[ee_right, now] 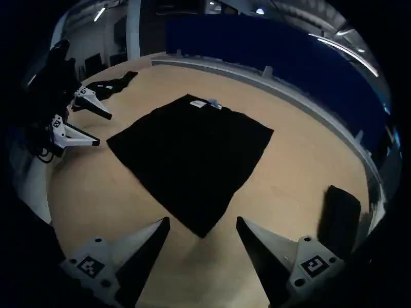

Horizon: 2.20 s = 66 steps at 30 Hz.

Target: Fold towel

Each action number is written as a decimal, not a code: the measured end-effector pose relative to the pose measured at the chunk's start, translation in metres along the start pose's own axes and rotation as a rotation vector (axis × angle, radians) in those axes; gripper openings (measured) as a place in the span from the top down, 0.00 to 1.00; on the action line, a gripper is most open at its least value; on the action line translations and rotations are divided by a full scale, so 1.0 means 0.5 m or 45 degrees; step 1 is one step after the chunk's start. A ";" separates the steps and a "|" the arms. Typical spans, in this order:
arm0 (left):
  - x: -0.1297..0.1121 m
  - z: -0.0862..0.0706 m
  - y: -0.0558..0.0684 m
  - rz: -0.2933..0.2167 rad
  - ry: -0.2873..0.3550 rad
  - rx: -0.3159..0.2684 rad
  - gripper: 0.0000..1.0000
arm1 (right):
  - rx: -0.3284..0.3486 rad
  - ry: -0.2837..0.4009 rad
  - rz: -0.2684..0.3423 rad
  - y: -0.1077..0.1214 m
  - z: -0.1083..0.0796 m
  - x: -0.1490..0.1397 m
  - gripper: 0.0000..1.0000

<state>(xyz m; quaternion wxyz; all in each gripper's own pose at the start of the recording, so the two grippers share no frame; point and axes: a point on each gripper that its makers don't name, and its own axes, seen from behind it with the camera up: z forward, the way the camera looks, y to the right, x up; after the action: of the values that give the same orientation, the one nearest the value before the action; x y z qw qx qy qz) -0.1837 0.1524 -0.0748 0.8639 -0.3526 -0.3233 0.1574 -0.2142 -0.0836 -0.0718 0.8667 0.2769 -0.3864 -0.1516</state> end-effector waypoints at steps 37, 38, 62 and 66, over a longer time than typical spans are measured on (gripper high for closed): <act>-0.063 0.045 -0.006 -0.137 -0.143 0.055 0.31 | 0.011 -0.030 0.053 -0.011 0.046 -0.060 0.62; -0.063 0.045 -0.007 -0.136 -0.143 0.058 0.32 | 0.012 -0.029 0.056 -0.011 0.046 -0.061 0.62; -0.062 0.049 -0.014 -0.149 -0.161 0.095 0.87 | 0.024 -0.030 0.077 -0.018 0.041 -0.056 0.88; -0.058 0.049 -0.007 -0.133 -0.154 0.090 0.89 | 0.023 -0.029 0.079 -0.018 0.042 -0.055 0.89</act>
<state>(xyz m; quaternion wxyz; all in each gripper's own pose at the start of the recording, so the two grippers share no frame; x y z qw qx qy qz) -0.2215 0.1481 -0.0718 0.8617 -0.2944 -0.3873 0.1443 -0.2484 -0.0850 -0.0818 0.8639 0.2710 -0.4058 -0.1243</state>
